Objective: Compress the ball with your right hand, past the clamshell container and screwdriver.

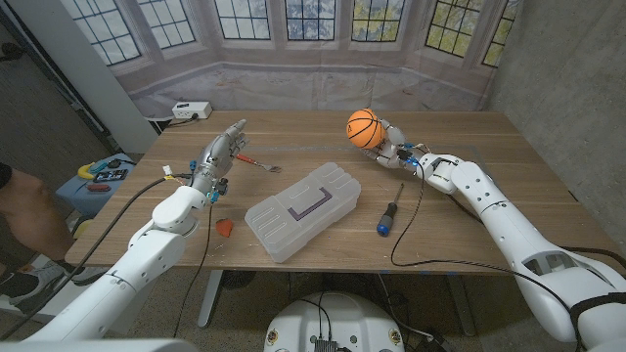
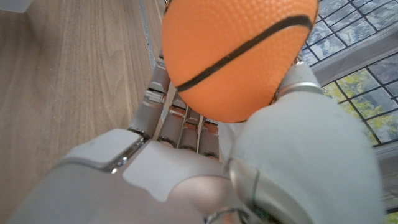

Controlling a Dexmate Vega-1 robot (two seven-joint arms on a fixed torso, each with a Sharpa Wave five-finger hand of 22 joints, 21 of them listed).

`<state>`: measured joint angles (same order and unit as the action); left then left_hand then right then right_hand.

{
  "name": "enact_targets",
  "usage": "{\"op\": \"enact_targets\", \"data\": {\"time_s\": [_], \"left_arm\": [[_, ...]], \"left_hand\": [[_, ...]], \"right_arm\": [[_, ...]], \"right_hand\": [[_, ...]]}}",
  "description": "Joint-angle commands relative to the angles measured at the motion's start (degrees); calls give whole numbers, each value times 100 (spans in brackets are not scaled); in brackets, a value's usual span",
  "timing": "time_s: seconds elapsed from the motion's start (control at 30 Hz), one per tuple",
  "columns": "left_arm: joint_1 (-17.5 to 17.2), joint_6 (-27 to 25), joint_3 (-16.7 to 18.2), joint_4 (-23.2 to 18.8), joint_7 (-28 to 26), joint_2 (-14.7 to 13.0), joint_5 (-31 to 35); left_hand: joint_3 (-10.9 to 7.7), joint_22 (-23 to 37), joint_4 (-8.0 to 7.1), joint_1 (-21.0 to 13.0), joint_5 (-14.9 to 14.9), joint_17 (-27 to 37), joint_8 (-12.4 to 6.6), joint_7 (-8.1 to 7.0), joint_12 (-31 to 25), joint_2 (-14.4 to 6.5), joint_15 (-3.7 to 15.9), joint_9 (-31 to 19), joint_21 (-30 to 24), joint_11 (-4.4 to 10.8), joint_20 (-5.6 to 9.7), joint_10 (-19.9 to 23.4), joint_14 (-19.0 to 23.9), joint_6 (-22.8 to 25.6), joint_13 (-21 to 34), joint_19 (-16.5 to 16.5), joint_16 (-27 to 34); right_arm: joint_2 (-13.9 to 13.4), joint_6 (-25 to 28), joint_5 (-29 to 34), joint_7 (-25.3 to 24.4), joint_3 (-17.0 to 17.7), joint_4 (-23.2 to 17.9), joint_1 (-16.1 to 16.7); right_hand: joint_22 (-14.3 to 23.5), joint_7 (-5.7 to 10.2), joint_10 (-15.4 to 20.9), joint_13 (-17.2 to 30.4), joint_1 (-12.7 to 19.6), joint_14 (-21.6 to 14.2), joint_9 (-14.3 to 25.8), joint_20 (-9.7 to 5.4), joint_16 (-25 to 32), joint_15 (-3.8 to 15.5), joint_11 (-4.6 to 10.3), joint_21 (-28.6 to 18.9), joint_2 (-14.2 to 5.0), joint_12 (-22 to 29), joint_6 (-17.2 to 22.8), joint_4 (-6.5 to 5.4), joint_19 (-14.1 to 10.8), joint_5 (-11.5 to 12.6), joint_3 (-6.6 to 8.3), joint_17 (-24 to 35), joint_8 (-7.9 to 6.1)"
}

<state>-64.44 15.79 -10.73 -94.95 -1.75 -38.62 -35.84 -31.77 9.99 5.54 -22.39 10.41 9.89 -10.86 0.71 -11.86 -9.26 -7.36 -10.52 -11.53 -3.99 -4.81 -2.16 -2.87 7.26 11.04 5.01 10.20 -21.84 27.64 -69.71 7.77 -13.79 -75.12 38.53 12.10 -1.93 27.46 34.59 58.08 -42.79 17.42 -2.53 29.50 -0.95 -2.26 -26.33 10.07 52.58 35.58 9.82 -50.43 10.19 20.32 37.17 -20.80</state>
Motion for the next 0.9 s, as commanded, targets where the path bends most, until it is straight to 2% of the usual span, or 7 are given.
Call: {"op": "enact_targets", "data": {"time_s": [0.03, 0.37, 0.4, 0.6, 0.9], "left_arm": [[-133, 31, 85, -114, -58, -24, -13], [-211, 27, 147, -199, -45, -58, -38], [-218, 29, 155, -202, -32, -65, -46], [-273, 19, 216, -221, 29, -107, -109], [-321, 10, 306, -216, 153, -189, -187]], "left_hand": [[-15, 29, 24, 47, 54, 5, 8, 17, -28, -2, -49, -16, -2, -32, -47, 15, 11, 52, 16, 16, 12], [-19, 30, 27, 53, 54, 6, 9, 12, -28, -4, -52, -16, -3, -22, -44, 15, 9, 48, 16, 17, 11], [-21, 30, 28, 51, 54, 5, 9, 16, -27, -6, -53, -16, -3, -29, -43, 14, 9, 48, 16, 18, 11], [-21, 30, 32, 53, 53, 4, 8, 21, -29, -5, -53, -16, -3, -27, -48, 17, 10, 52, 16, 17, 11], [-23, 30, 37, 54, 53, 3, 10, 19, -28, -6, -53, -17, -3, -37, -47, 17, 11, 48, 16, 17, 11]], "right_arm": [[-1, 72, -66, -522, 36, -283, 104], [-10, 125, -123, -860, 38, -455, 150], [-7, 131, -133, -901, 40, -480, 159], [9, 169, -175, -1091, 23, -570, 189], [71, 171, -233, -1393, 2, -685, 253]], "right_hand": [[25, 47, 418, 7, 1090, -711, 12, -471, 193, 1277, 287, -105, -934, 102, 205, 40, -536, 34, 99, 365, -90], [69, 136, 683, 29, 1455, -1014, -8, -614, 203, 1439, 432, -324, -962, 224, 492, 53, -721, 22, 136, 469, -207], [80, 161, 739, 28, 1542, -1072, -11, -642, 191, 1442, 496, -361, -966, 245, 551, 61, -728, 20, 150, 479, -230], [108, 179, 843, 22, 1678, -1242, -19, -700, 169, 1448, 500, -479, -947, 281, 682, 46, -805, 8, 148, 501, -283], [156, 235, 1028, 23, 1850, -1447, -29, -760, 96, 1449, 598, -643, -927, 342, 866, 24, -836, 2, 144, 519, -354]]}}
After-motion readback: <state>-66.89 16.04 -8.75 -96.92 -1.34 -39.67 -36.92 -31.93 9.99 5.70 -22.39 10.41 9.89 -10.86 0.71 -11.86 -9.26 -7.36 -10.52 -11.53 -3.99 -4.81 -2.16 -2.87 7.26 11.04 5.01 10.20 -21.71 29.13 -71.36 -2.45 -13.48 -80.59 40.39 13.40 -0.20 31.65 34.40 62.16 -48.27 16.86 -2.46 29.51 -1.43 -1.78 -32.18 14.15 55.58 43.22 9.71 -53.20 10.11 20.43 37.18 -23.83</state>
